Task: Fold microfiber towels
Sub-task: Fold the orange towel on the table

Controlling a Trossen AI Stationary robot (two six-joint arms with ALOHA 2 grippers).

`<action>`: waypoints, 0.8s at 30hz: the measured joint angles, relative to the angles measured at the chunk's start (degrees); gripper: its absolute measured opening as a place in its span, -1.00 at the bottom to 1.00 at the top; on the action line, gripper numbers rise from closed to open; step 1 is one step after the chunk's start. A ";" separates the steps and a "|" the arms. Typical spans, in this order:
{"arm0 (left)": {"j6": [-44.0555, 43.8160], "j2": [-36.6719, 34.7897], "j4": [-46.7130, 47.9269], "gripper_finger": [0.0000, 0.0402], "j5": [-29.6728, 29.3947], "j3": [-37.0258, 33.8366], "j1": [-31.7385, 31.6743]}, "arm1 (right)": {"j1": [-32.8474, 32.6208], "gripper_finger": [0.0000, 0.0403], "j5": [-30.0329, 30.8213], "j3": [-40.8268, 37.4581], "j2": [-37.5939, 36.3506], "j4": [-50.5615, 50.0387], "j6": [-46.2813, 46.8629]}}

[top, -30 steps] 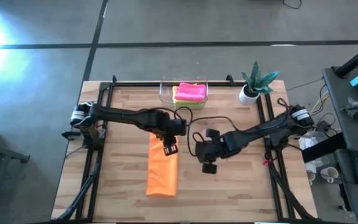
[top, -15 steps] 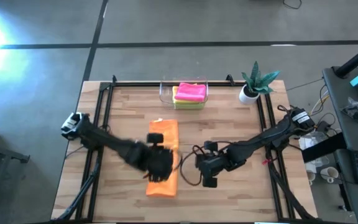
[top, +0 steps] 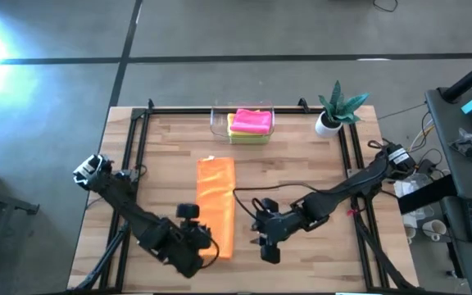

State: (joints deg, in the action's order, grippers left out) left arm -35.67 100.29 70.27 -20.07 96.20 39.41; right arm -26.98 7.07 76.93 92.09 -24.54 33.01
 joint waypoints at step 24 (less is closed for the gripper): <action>-17.92 -2.14 2.76 -0.46 -17.24 -13.39 18.20 | -3.65 0.04 0.00 25.44 21.91 -1.60 -13.11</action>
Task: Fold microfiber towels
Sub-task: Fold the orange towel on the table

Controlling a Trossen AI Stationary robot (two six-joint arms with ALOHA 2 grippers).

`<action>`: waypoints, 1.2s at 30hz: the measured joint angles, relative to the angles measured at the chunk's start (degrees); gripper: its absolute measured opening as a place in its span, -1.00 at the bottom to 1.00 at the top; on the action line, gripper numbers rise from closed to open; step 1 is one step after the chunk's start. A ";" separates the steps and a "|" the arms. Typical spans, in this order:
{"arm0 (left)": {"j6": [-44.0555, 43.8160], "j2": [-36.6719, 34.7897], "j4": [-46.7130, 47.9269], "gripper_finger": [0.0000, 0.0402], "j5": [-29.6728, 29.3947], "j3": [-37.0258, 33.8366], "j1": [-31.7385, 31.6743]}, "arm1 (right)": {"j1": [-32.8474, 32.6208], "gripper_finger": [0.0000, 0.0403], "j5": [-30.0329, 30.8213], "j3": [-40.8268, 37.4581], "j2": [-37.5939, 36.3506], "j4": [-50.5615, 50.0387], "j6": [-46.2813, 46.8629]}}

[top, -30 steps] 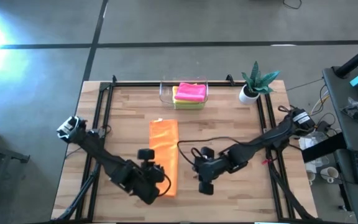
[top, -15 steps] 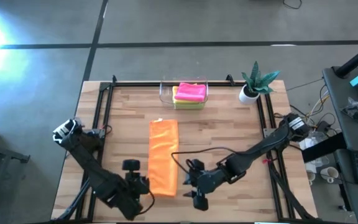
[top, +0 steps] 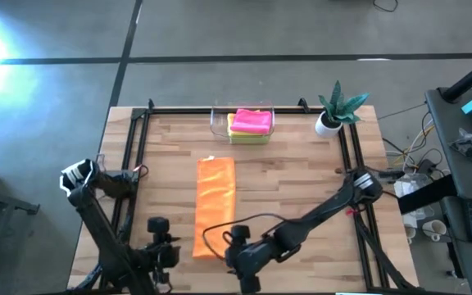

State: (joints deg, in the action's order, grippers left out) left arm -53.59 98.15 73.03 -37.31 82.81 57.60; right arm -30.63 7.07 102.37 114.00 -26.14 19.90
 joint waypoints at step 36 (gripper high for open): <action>14.56 0.07 -42.02 -0.46 4.23 -21.69 -5.40 | 0.38 0.01 3.52 31.74 24.84 -28.22 -4.20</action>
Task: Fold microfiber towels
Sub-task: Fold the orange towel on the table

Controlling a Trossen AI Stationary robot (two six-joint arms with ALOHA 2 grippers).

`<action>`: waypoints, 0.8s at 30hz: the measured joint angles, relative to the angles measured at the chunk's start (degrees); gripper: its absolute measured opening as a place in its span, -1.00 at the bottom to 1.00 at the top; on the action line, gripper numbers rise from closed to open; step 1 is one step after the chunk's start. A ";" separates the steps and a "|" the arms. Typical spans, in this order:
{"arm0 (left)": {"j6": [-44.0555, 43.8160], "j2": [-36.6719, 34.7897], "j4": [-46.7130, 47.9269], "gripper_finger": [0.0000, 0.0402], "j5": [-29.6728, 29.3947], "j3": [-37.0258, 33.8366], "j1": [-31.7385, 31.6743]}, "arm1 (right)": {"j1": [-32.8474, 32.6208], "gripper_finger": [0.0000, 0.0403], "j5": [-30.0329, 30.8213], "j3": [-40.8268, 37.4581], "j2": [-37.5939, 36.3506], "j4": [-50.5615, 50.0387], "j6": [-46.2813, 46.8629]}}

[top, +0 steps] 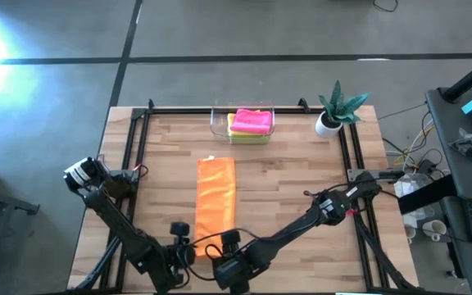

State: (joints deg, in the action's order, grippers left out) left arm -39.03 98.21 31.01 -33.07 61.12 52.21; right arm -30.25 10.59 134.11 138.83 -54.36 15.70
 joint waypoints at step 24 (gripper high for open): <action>4.90 5.99 -6.91 -0.46 7.24 -2.86 0.00 | 0.27 0.01 4.52 -0.71 2.63 -1.16 1.24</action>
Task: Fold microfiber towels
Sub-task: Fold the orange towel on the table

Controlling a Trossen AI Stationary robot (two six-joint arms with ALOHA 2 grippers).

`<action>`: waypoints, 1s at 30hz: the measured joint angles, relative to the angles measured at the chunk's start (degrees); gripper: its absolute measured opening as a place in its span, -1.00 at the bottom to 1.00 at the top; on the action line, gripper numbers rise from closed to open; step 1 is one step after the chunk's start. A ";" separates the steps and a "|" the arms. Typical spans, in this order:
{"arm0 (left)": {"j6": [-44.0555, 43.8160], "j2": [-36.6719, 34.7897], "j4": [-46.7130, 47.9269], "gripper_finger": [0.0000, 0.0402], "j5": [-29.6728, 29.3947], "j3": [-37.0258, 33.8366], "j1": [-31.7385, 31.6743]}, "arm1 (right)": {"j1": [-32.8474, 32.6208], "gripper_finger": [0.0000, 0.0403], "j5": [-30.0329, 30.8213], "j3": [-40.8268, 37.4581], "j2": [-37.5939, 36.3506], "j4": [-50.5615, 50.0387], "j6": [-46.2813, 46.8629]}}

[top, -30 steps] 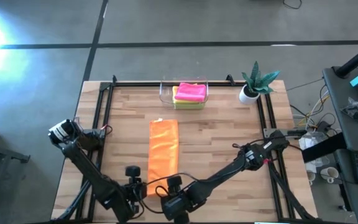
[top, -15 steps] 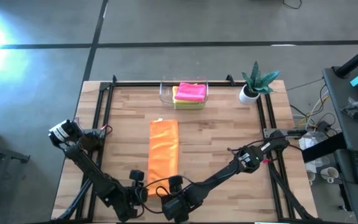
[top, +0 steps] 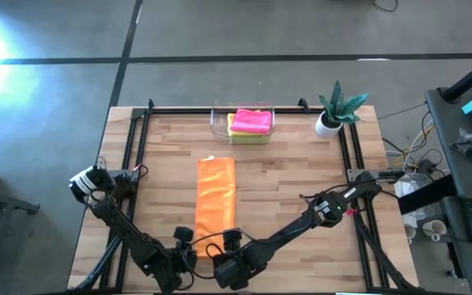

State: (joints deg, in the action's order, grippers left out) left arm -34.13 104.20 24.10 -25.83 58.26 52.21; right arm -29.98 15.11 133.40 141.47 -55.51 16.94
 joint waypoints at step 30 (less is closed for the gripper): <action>-4.68 0.09 -1.20 -0.99 -1.86 -0.59 -0.13 | -0.24 -0.82 -0.56 -2.93 -0.09 1.72 5.40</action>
State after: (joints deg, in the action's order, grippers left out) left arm -38.81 104.29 22.90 -27.69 57.67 52.07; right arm -30.22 14.56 130.47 141.38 -53.80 22.34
